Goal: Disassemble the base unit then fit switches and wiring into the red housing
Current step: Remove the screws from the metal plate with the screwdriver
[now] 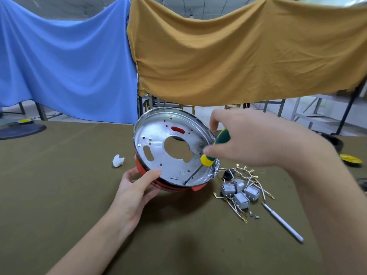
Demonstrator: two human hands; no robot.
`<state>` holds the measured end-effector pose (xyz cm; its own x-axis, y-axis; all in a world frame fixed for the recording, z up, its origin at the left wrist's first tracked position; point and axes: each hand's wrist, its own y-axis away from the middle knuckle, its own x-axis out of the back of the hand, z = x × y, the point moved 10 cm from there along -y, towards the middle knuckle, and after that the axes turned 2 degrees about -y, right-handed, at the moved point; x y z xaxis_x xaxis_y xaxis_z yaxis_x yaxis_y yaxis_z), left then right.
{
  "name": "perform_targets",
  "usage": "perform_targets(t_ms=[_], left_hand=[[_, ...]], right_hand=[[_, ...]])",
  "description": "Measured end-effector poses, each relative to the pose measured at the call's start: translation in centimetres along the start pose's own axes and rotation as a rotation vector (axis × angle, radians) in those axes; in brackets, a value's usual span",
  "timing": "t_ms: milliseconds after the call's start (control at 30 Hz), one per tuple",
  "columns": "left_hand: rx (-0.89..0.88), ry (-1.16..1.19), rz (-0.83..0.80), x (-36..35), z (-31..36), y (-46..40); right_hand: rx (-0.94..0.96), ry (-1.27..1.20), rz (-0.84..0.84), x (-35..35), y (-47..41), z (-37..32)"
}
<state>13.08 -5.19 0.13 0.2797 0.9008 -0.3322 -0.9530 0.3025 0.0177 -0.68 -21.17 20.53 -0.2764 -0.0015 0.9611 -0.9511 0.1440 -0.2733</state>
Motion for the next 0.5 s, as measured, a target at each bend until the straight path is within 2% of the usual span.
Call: perform_targets(t_ms=[100,200,400,500], left_hand=[[0.014,0.004,0.008,0.1,-0.2,-0.1],[0.024,0.007,0.013,0.2,-0.2,-0.1],[0.024,-0.034,0.013,0.1,-0.1,0.0],[0.042,-0.034,0.034,0.3,-0.1,0.1]], right_hand=[[0.083,-0.103,-0.068,0.2,0.5,-0.6],[0.080,-0.085,0.045,1.4,0.4,-1.1],[-0.038,0.031,0.114,1.3,0.0,-0.4],[-0.005,0.036,0.201,1.4,-0.2,-0.7]])
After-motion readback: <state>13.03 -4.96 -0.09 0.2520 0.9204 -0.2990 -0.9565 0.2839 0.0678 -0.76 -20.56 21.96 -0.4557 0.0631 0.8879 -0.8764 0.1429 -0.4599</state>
